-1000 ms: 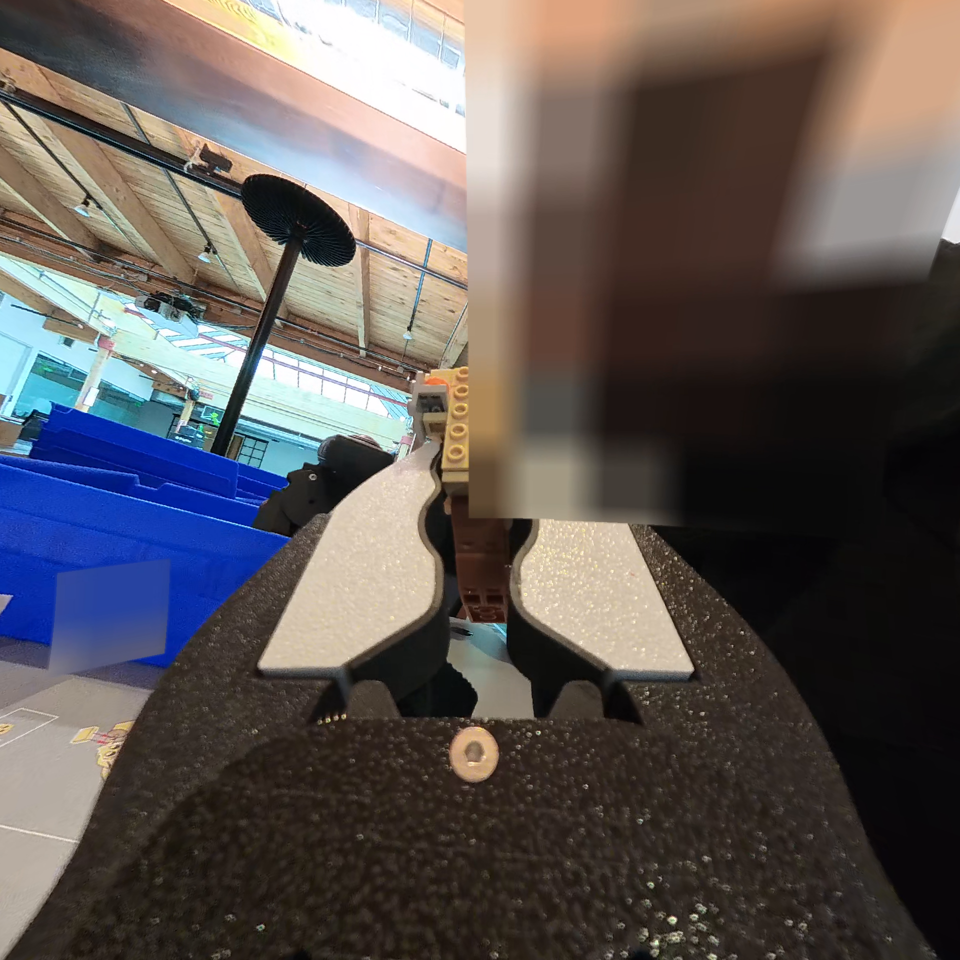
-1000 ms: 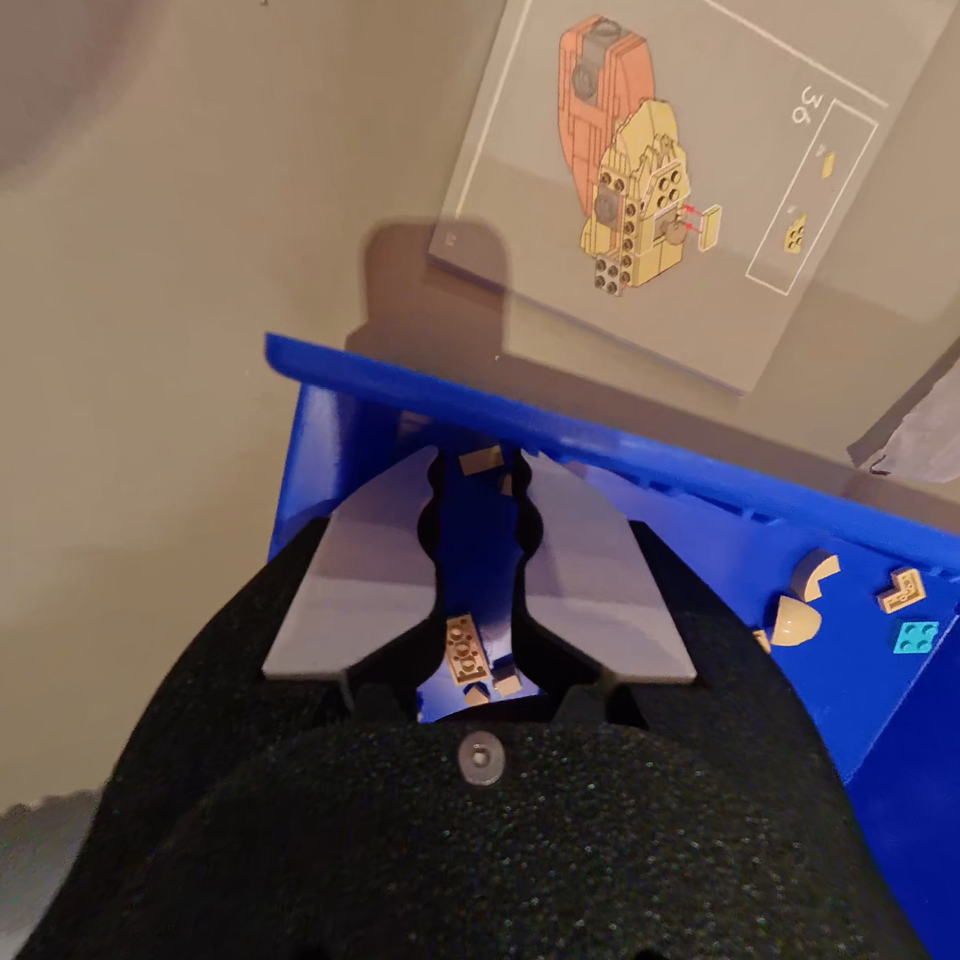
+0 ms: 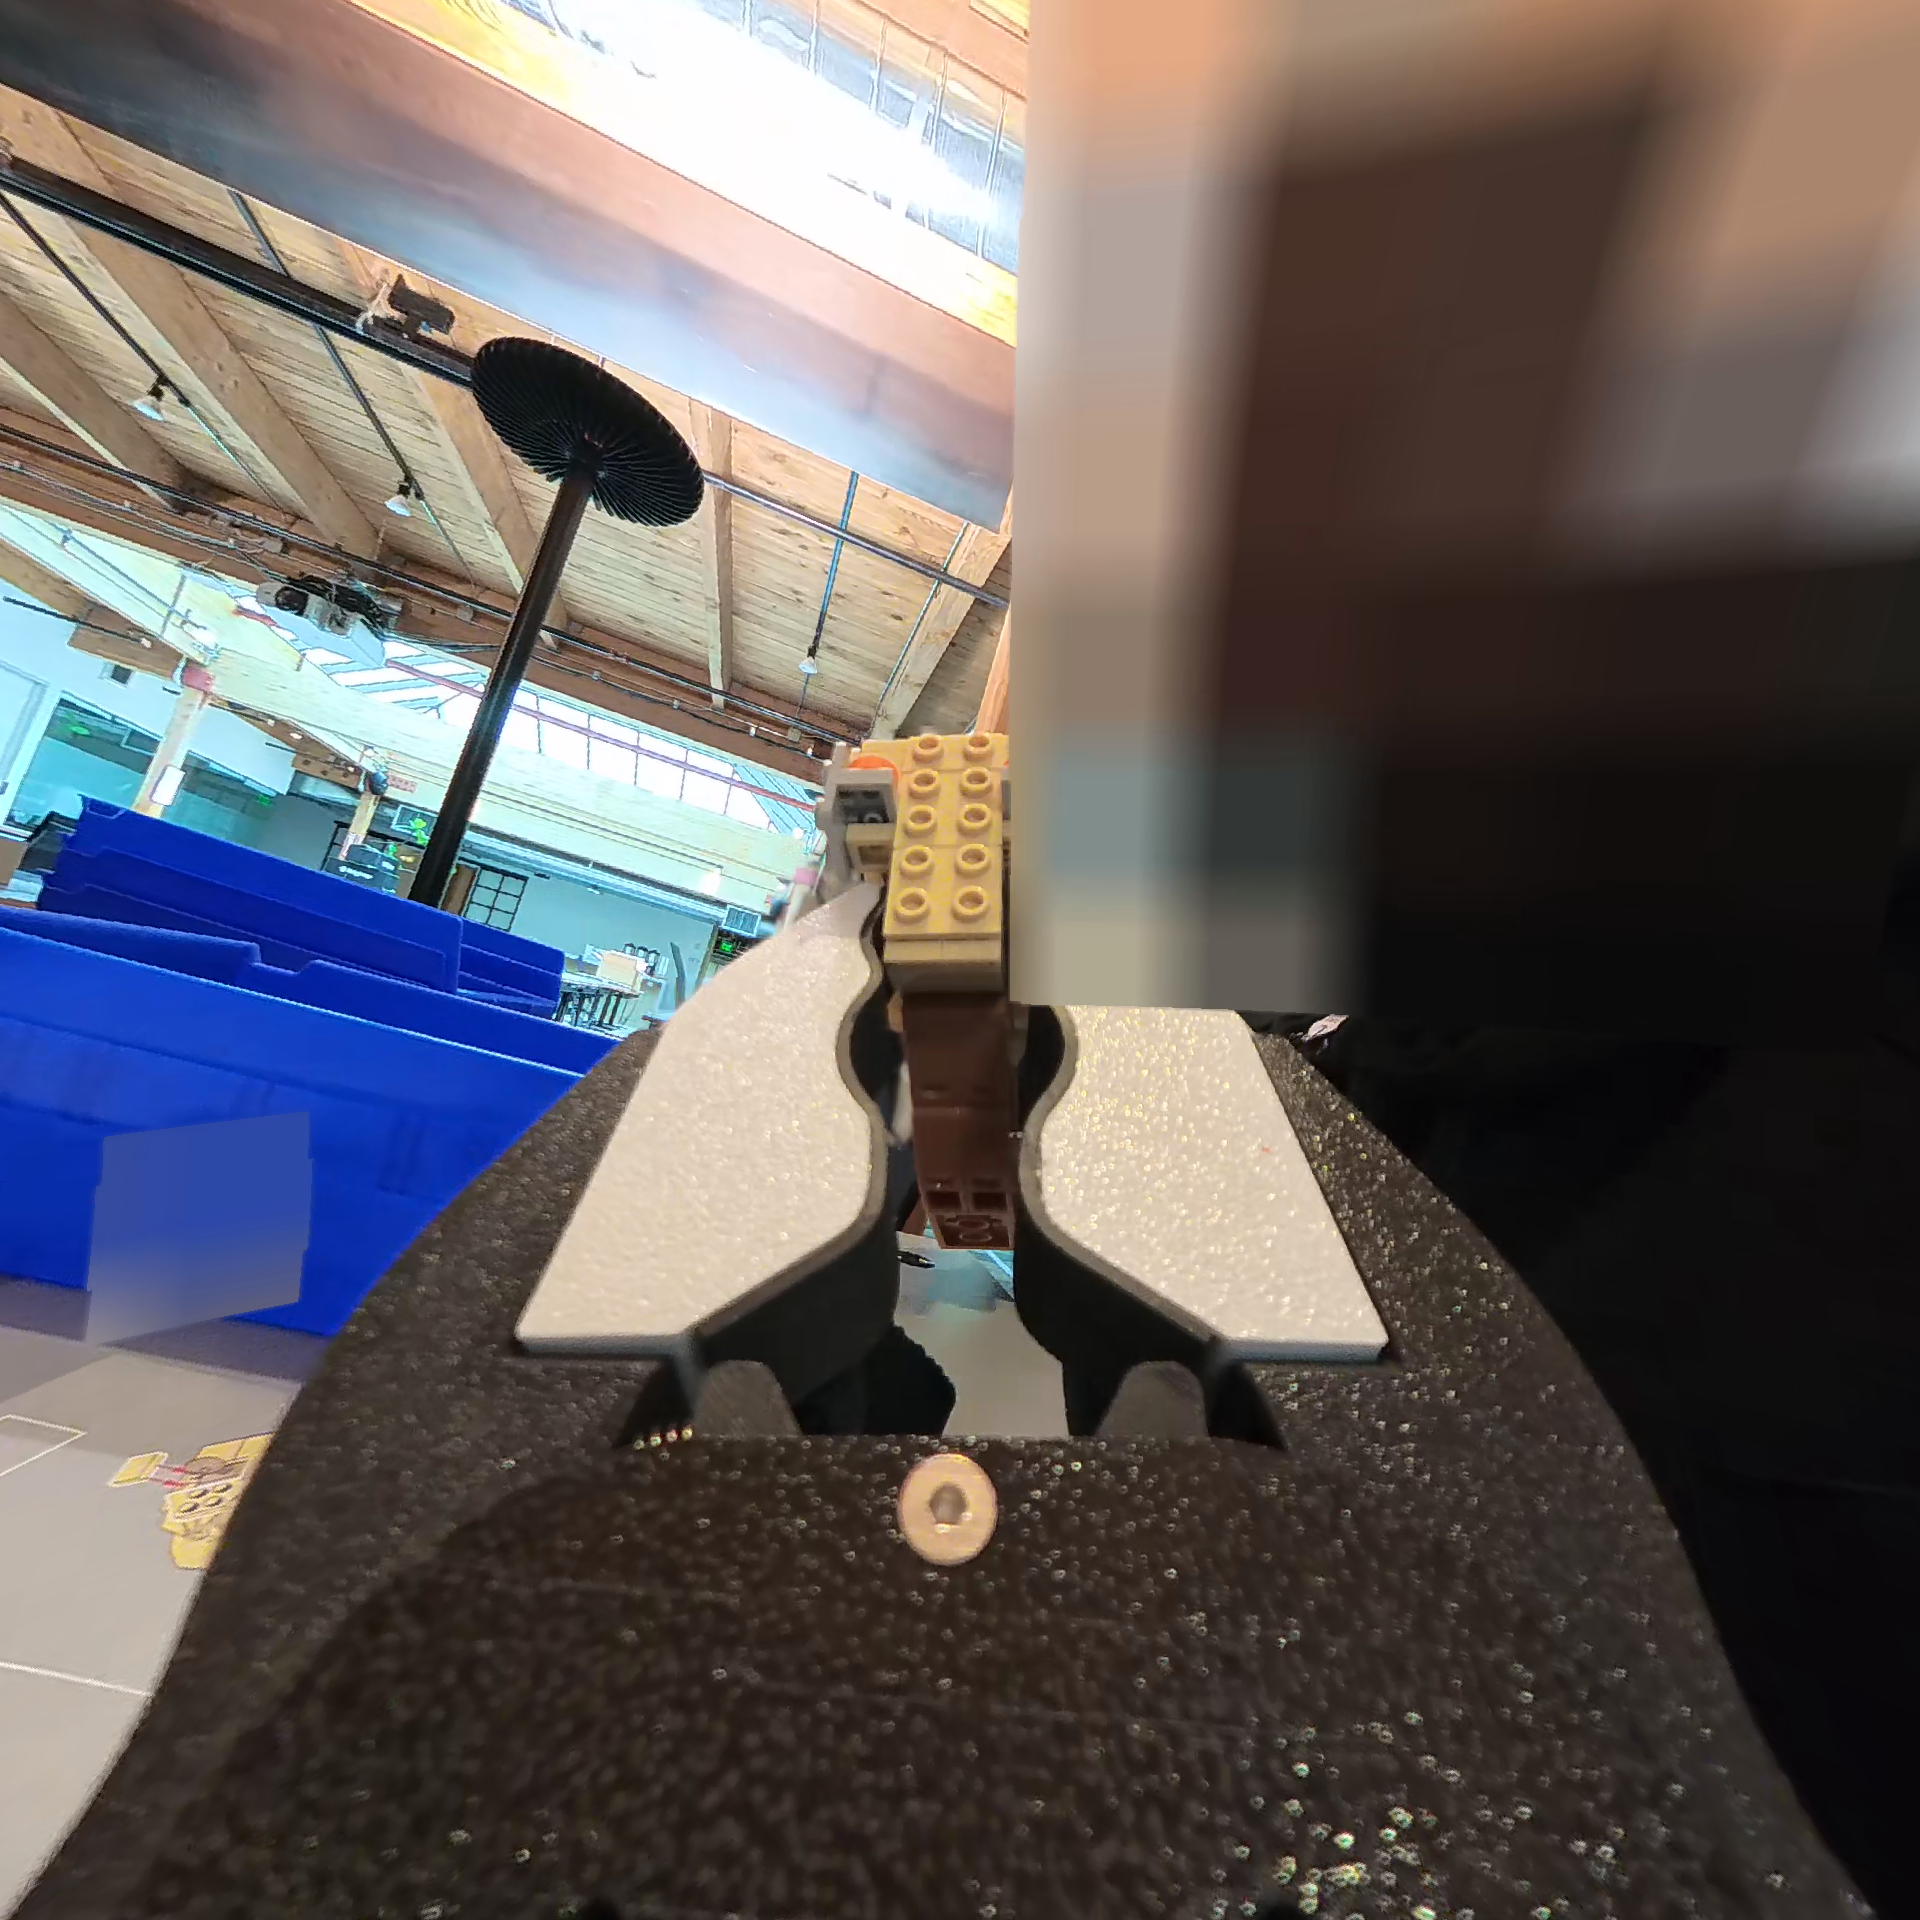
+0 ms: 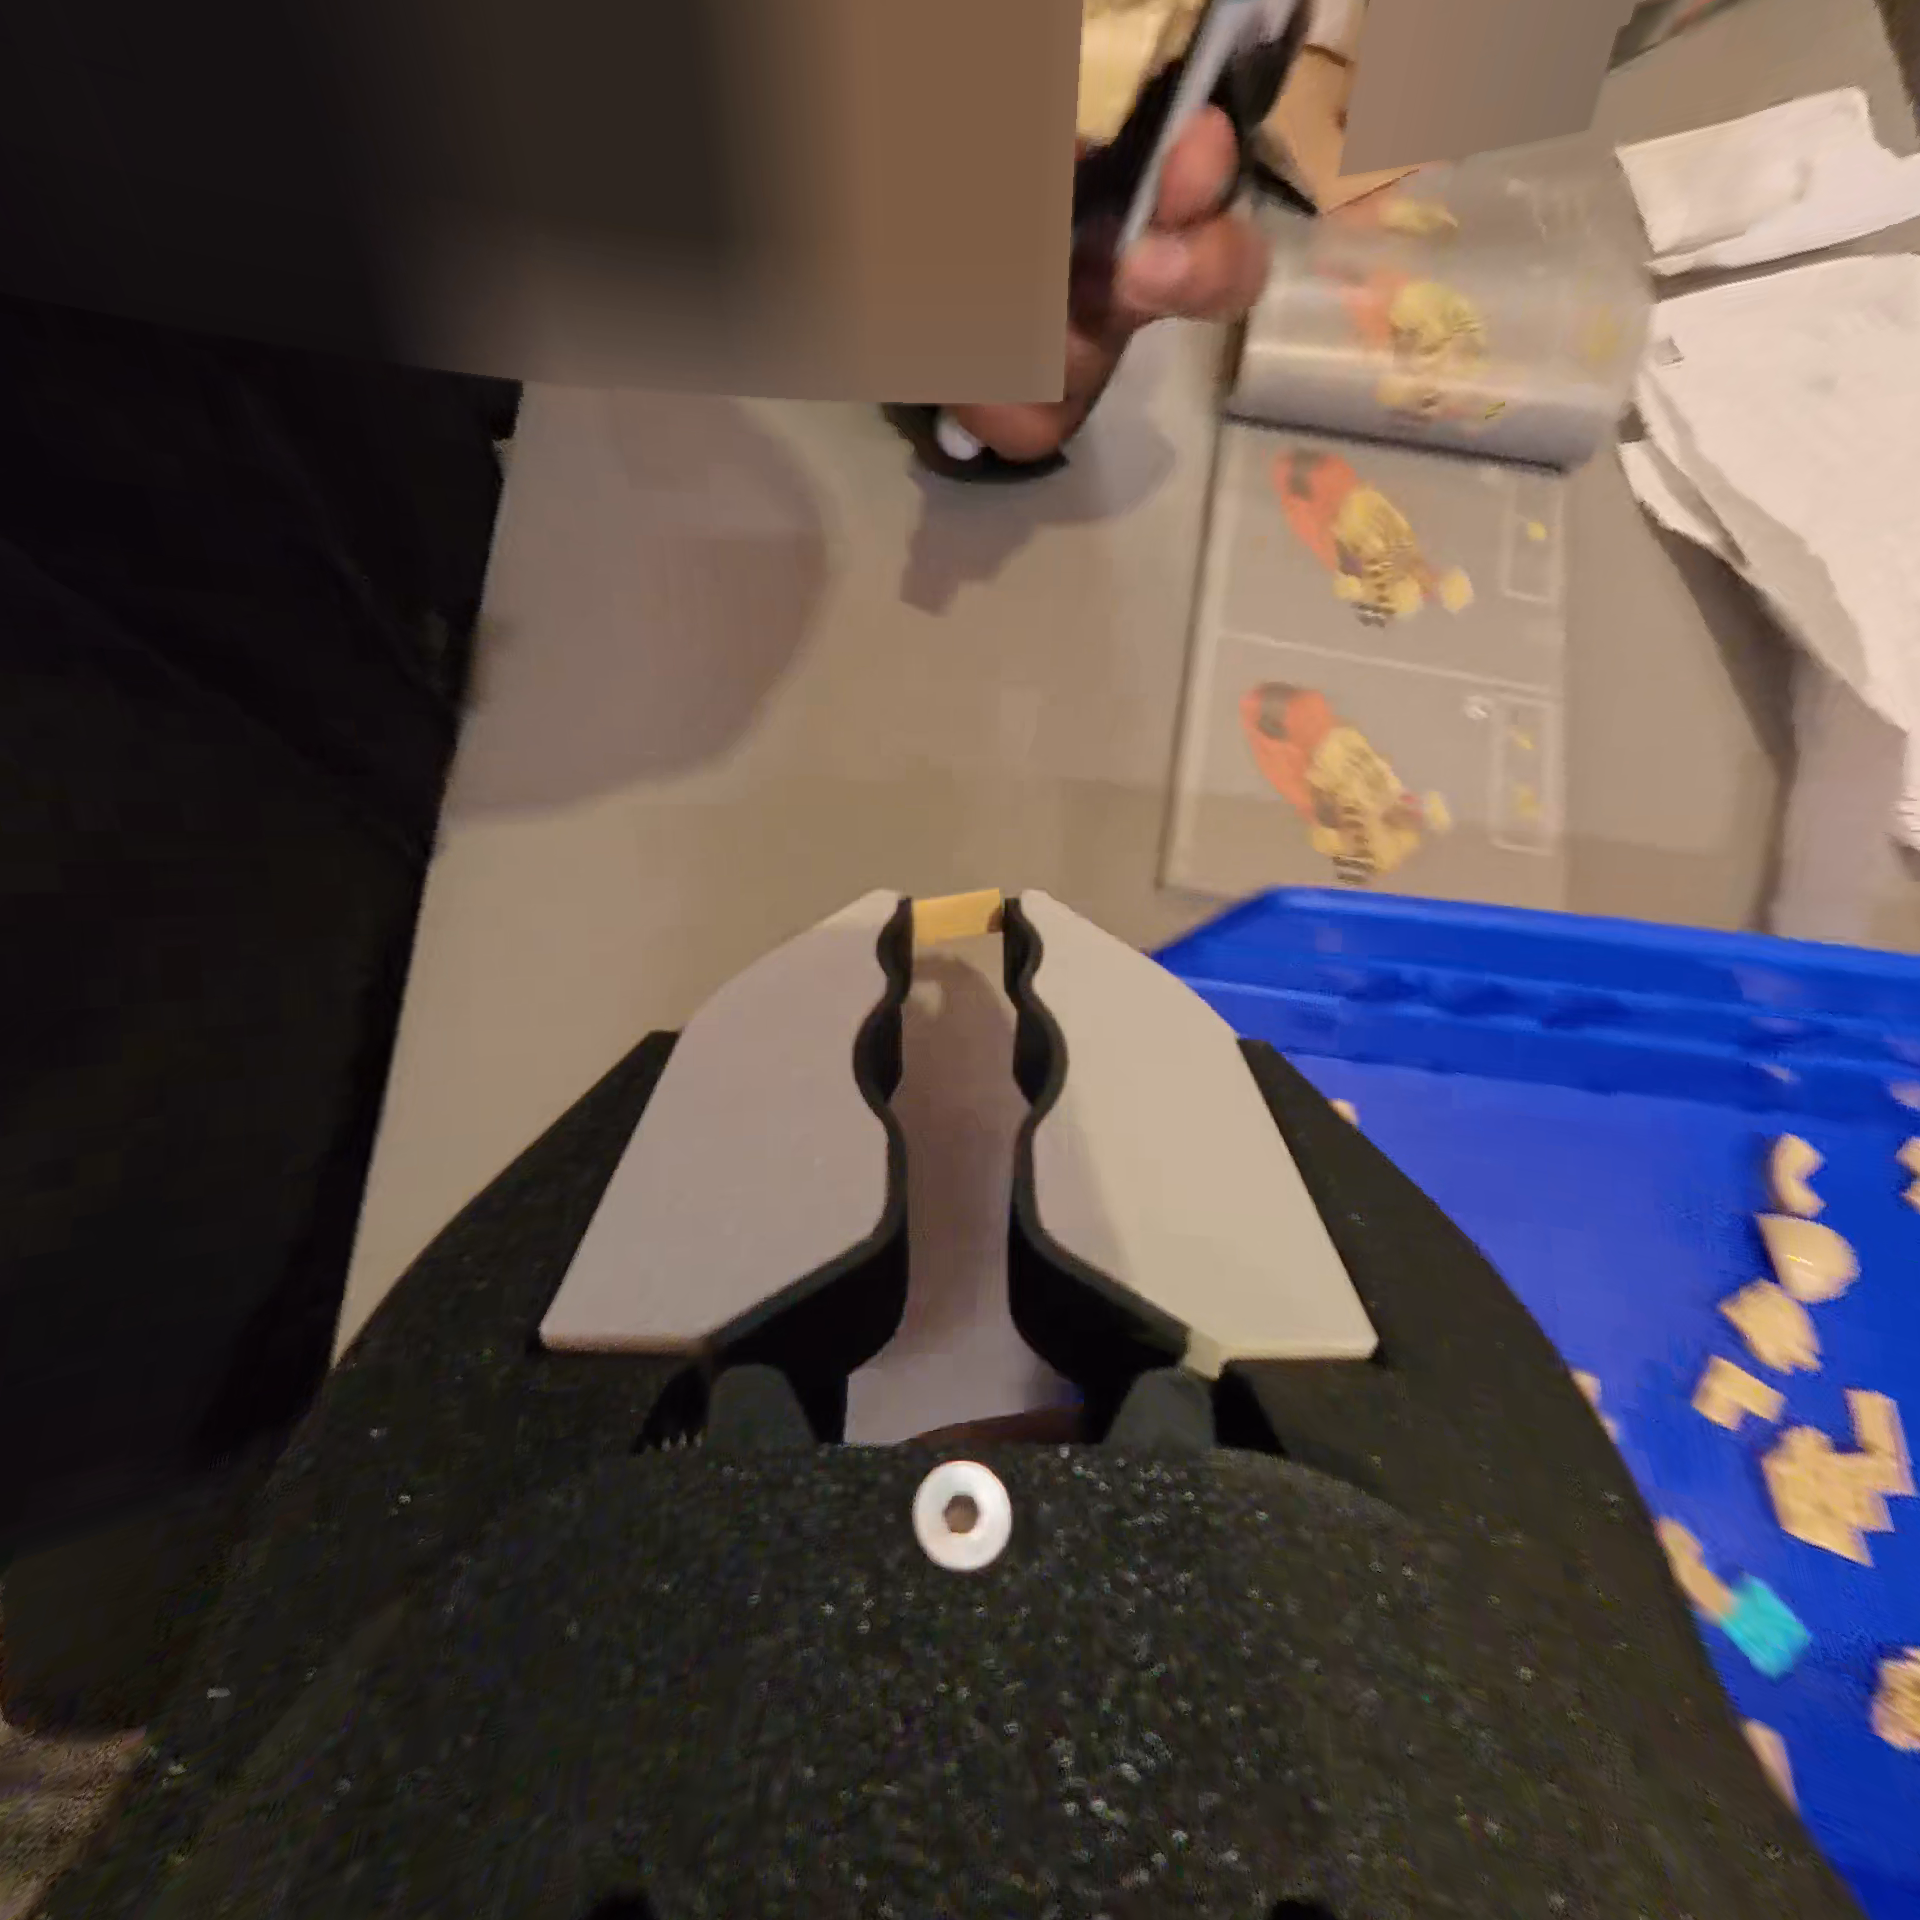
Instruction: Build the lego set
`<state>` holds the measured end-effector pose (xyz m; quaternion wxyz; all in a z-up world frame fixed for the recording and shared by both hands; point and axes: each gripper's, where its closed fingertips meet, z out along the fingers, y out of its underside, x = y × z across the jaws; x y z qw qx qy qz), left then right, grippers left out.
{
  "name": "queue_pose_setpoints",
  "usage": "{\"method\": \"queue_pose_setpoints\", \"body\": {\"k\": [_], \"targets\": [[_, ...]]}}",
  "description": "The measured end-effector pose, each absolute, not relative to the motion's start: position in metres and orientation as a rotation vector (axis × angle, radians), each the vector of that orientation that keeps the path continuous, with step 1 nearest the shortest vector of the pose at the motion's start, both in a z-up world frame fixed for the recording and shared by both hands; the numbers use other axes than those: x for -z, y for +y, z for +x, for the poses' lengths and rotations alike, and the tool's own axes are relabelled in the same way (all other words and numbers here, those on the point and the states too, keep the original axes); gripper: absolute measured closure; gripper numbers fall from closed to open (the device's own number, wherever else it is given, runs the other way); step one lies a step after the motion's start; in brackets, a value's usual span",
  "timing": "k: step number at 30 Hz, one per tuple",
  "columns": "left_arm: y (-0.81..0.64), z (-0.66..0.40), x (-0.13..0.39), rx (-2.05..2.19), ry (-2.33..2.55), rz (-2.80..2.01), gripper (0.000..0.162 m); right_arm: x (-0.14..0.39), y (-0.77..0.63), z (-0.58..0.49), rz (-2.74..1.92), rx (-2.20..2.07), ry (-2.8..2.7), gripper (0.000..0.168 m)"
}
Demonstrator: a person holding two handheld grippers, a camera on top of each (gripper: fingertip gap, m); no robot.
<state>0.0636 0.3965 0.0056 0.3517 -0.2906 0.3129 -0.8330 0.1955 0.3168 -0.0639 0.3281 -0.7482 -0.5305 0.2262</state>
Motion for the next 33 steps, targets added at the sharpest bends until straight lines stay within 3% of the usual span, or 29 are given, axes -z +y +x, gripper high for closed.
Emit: {"method": "queue_pose_setpoints", "body": {"k": [8,19,27,33], "targets": [[0.391,0.065,-0.005,2.147,0.837,-0.749,0.141,0.150,0.299,0.159,-2.153,-0.463,-1.467,0.152],[0.391,0.066,-0.004,2.142,0.841,-0.751,0.141,0.169,0.296,0.159,-2.186,-0.446,-1.484,0.147],[0.391,0.066,-0.004,2.141,0.844,-0.753,0.141,0.135,0.291,0.167,-2.111,-0.542,-1.425,0.145],[0.391,0.067,-0.004,2.139,0.847,-0.754,0.141,0.043,0.335,0.231,-1.969,-0.386,-1.287,0.148]]}}
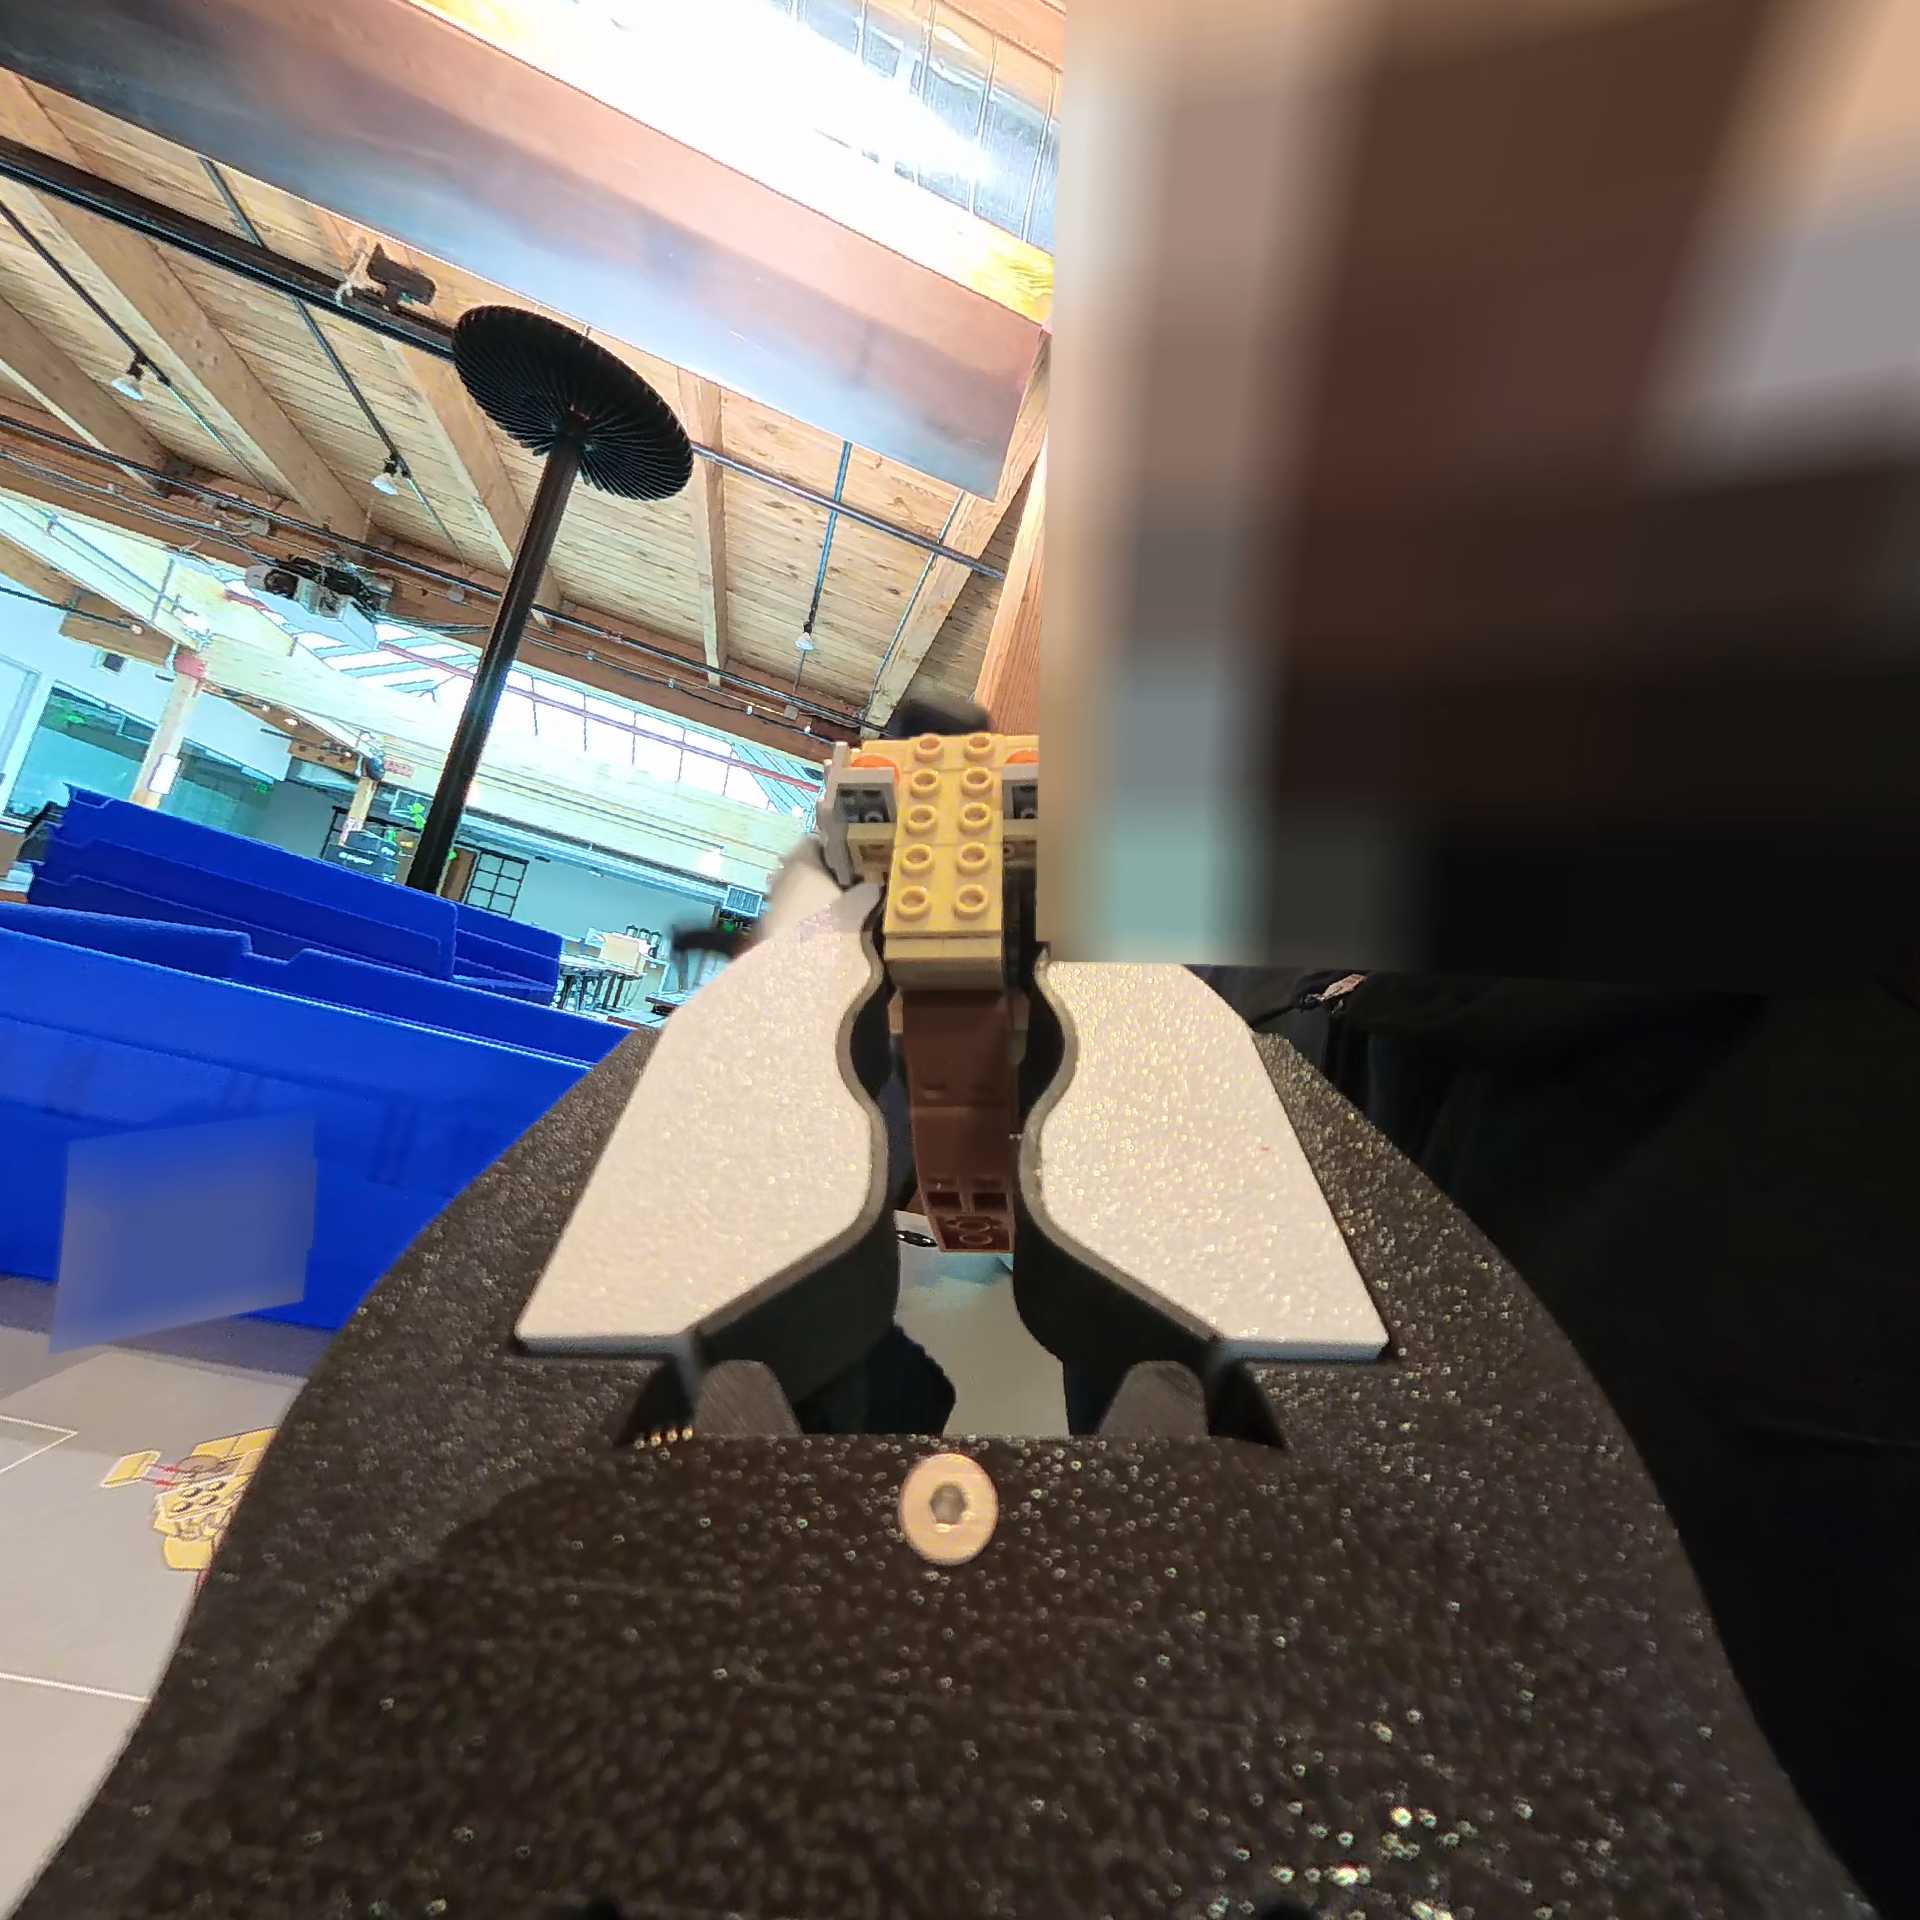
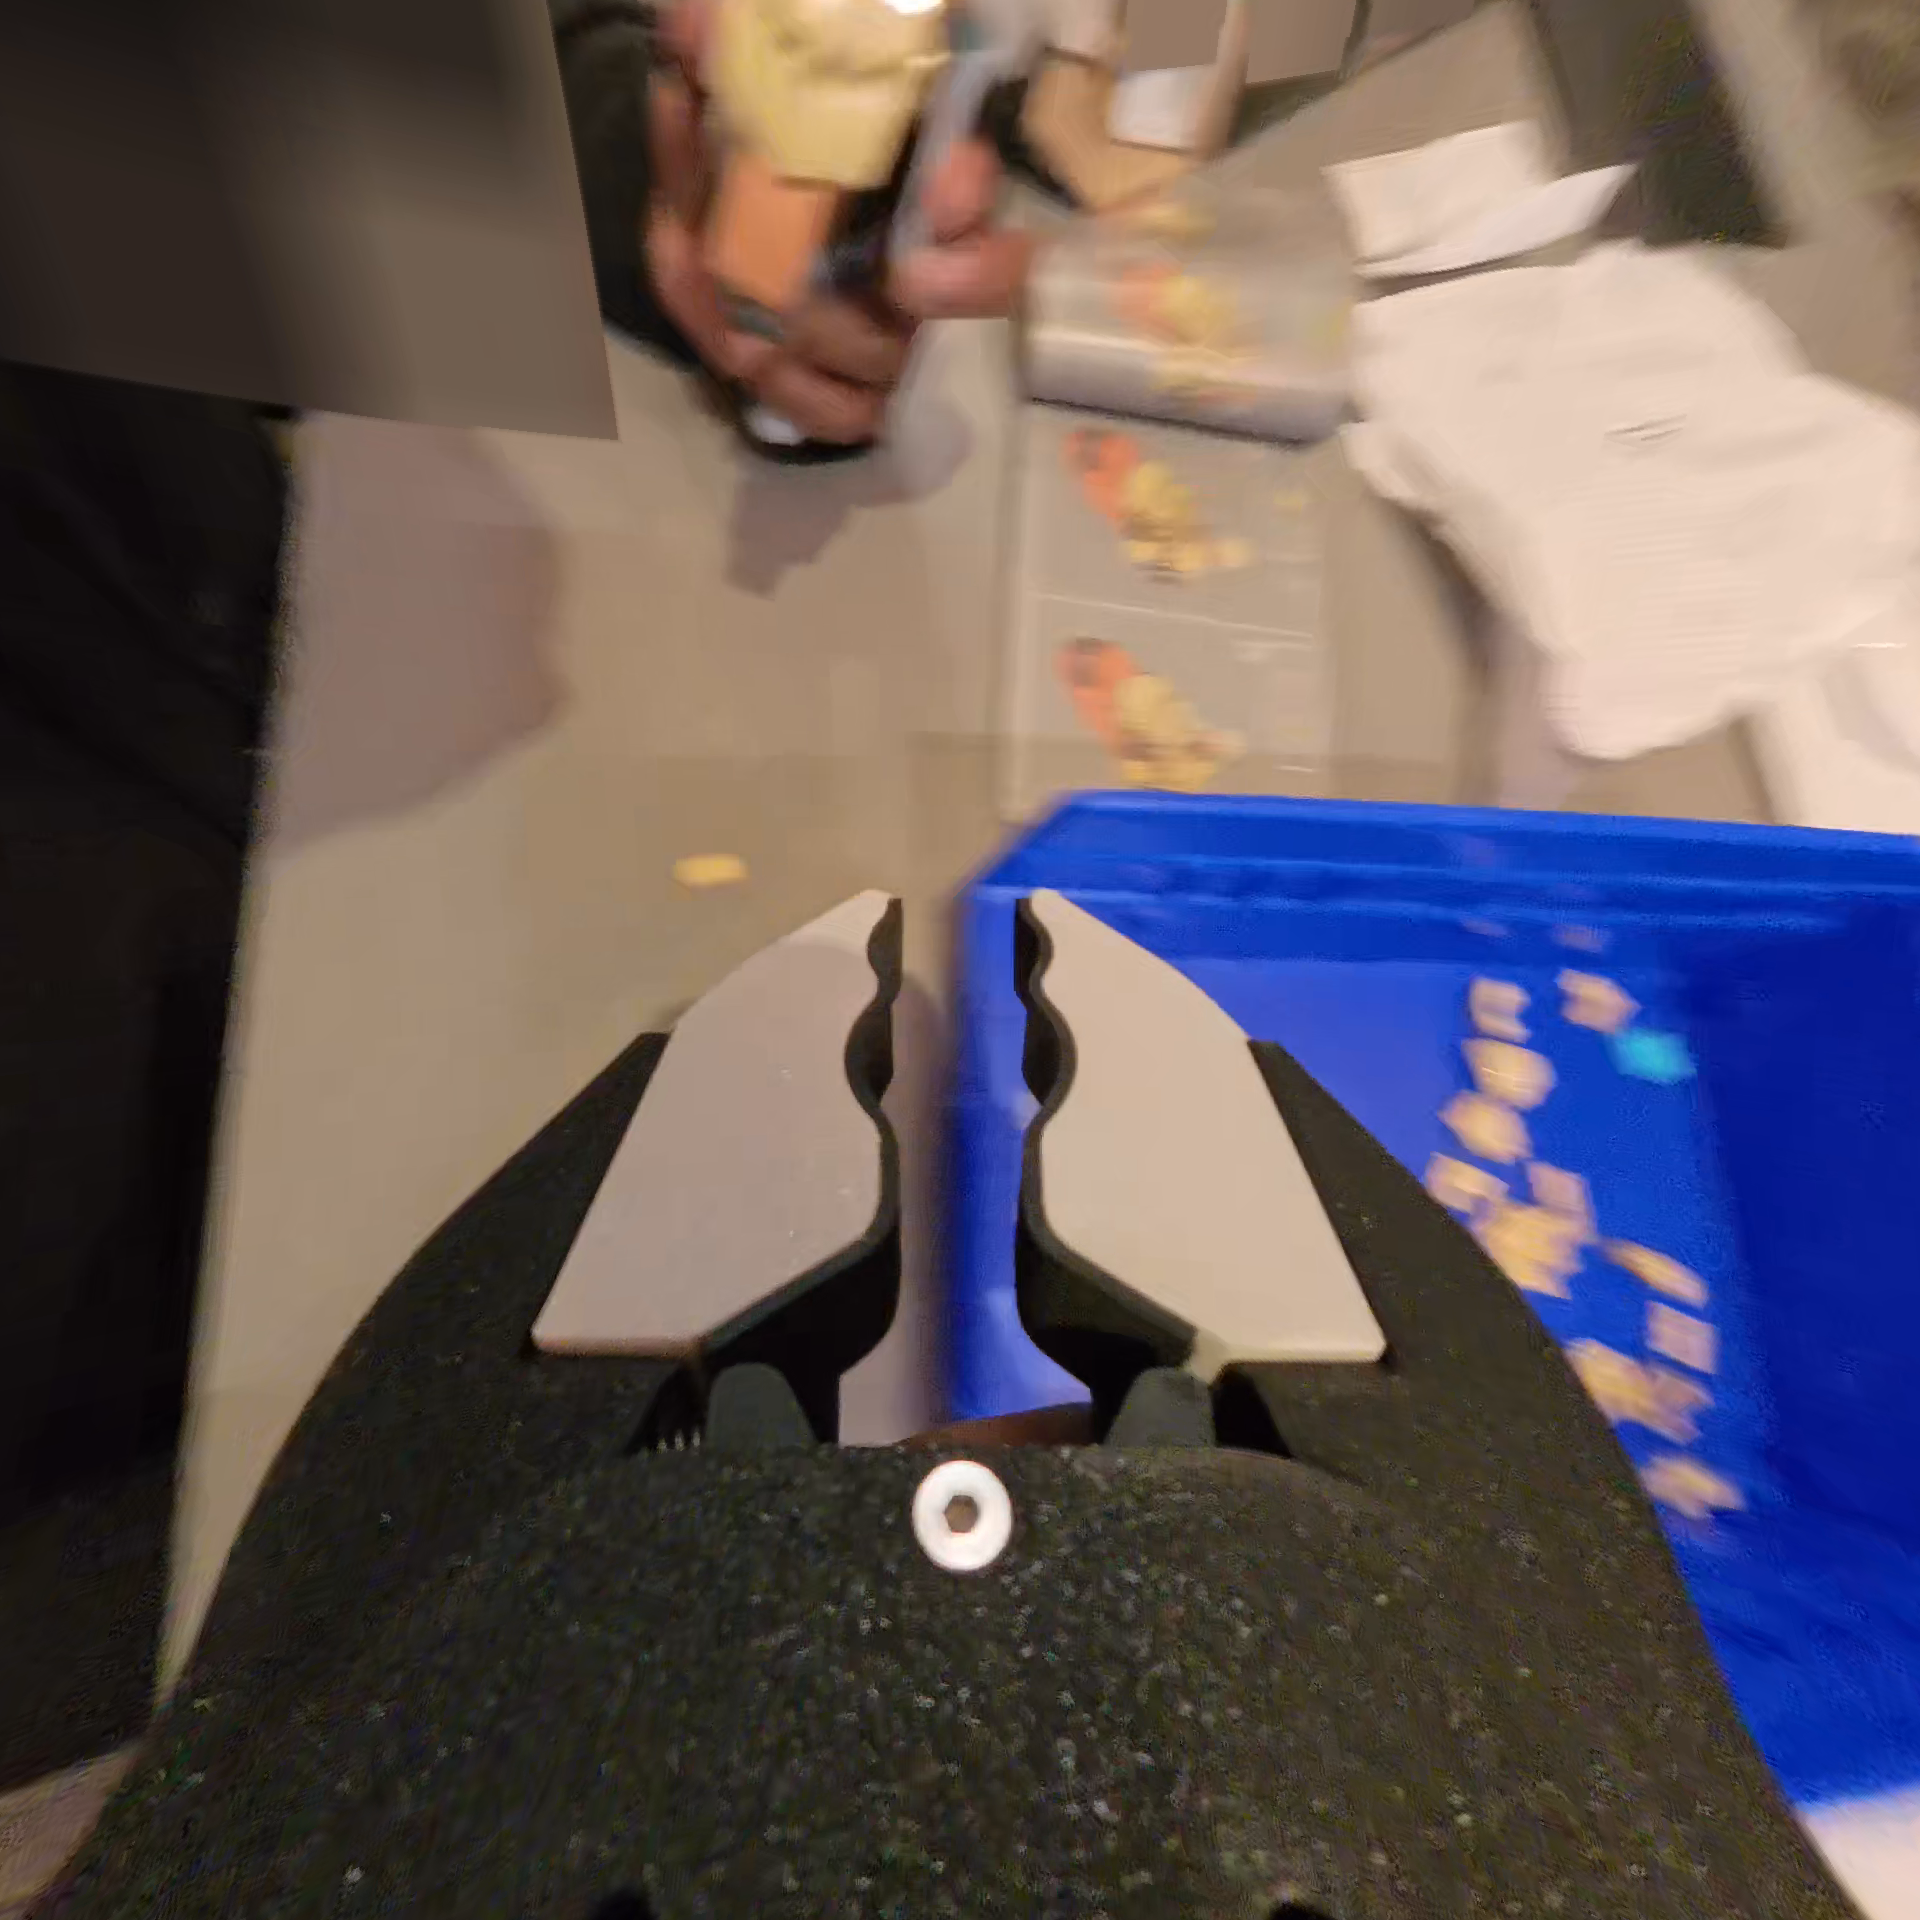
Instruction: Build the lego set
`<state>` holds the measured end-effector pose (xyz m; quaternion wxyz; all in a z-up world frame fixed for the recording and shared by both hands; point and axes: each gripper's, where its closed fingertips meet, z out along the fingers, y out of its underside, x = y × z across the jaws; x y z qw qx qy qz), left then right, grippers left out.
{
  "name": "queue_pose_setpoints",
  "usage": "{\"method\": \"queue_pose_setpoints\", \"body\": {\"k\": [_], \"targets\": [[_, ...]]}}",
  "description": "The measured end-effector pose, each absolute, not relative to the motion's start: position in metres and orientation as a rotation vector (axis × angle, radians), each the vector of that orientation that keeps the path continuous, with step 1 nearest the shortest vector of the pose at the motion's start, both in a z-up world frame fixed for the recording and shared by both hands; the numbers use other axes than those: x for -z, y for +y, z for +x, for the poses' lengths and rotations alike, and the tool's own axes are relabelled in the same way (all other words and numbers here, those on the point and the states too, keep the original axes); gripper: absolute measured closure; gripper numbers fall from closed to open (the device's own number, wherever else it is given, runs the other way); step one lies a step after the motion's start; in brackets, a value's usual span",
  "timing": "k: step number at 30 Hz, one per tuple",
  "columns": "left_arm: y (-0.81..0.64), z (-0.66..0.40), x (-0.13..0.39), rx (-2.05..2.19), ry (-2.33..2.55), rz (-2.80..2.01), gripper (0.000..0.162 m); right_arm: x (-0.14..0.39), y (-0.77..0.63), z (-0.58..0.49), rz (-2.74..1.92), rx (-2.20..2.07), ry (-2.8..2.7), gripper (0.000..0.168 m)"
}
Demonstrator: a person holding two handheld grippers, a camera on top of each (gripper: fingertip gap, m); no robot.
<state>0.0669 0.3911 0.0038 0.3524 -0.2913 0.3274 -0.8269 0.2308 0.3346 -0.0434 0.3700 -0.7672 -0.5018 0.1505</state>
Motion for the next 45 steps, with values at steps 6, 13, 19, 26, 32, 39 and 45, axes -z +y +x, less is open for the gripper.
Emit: {"method": "queue_pose_setpoints", "body": {"k": [6,13,19,26,32,39,45], "targets": [[0.387,0.068,-0.003,2.124,0.873,-0.749,0.141,0.068,0.456,0.344,-2.228,0.066,-1.349,0.149],[0.389,0.066,-0.004,2.116,0.870,-0.751,0.141,0.142,0.509,0.381,-2.463,0.117,-1.438,0.149],[0.391,0.064,-0.005,2.146,0.846,-0.752,0.141,0.155,0.514,0.384,-2.515,0.105,-1.441,0.148],[0.389,0.064,-0.005,2.140,0.855,-0.748,0.141,0.167,0.513,0.394,-2.582,0.173,-1.487,0.149],[0.387,0.064,-0.004,2.140,0.862,-0.748,0.141,0.170,0.514,0.393,-2.591,0.175,-1.497,0.150],[0.385,0.064,-0.005,2.141,0.873,-0.744,0.141,0.171,0.510,0.390,-2.599,0.149,-1.511,0.161],[0.382,0.064,-0.005,2.125,0.894,-0.738,0.141,0.141,0.503,0.374,-2.516,0.079,-1.424,0.161]]}}
